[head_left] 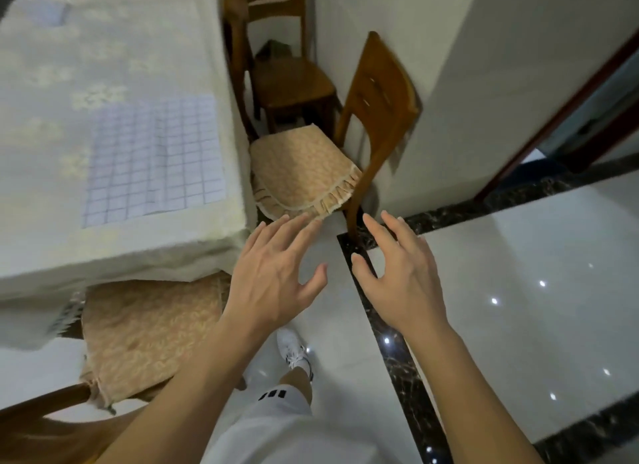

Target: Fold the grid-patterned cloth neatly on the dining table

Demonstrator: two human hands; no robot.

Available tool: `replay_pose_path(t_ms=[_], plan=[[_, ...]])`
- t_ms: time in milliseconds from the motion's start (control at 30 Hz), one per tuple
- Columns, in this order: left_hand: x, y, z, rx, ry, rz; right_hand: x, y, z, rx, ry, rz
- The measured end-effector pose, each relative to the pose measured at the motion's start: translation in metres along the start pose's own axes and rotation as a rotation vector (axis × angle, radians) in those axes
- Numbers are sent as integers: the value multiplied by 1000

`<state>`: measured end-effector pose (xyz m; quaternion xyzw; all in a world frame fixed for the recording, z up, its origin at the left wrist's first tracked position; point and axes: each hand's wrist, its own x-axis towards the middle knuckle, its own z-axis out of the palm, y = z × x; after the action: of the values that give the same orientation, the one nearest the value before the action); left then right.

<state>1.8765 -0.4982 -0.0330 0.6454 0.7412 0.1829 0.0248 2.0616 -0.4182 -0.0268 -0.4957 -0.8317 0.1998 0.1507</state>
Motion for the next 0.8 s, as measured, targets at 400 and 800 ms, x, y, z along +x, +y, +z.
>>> replay_pose_path(t_ms=[400, 800], plan=[[96, -153, -14, 8, 45, -235, 186, -83, 64, 1, -144, -224], [129, -224, -12, 32, 53, -452, 291, -126, 114, 21, -349, -342]])
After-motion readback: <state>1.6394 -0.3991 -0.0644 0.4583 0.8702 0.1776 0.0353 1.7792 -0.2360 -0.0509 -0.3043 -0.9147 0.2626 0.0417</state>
